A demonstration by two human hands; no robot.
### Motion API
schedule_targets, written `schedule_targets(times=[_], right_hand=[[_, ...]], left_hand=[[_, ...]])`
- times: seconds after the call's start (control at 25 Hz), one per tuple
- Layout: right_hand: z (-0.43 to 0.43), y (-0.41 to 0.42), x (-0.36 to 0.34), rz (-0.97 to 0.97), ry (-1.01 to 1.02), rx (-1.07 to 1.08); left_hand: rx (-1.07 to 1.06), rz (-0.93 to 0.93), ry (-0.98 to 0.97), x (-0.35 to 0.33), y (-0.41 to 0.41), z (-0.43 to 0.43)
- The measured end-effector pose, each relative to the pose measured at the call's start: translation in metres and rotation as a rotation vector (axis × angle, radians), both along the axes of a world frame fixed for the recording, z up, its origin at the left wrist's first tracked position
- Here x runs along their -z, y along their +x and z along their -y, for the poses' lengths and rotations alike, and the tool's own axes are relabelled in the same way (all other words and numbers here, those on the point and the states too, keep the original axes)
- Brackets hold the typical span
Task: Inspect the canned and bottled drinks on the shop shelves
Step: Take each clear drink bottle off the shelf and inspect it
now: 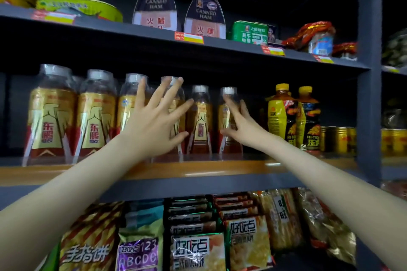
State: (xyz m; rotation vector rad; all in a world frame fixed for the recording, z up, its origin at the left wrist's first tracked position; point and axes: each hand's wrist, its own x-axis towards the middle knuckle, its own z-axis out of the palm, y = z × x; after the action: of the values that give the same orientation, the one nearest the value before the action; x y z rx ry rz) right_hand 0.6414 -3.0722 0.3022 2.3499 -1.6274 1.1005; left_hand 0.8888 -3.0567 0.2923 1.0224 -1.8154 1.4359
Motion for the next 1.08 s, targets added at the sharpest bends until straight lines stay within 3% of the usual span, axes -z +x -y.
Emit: schedule_targets(times=[0.16,0.68,0.76,0.92,1.08], right_hand=[[0.022,-0.006,0.002,-0.113,0.091,0.036],[0.124,0.001,-0.012,-0.140,0.203,0.290],[0.131,-0.001,-0.014,-0.272,0.202,0.396],[0.140,-0.008,-0.014,-0.737,0.114,0.547],[0.154,-0.012,-0.015,-0.819,0.089,0.554]], left_hand=[[0.014,0.064,0.037,0.000,0.003,0.009],[0.110,0.065,-0.049,0.007,0.005,0.025],[0.115,0.064,-0.053,0.008,0.004,0.026],[0.116,0.055,-0.050,0.008,0.005,0.026],[0.098,0.041,-0.048,0.010,0.004,0.026]])
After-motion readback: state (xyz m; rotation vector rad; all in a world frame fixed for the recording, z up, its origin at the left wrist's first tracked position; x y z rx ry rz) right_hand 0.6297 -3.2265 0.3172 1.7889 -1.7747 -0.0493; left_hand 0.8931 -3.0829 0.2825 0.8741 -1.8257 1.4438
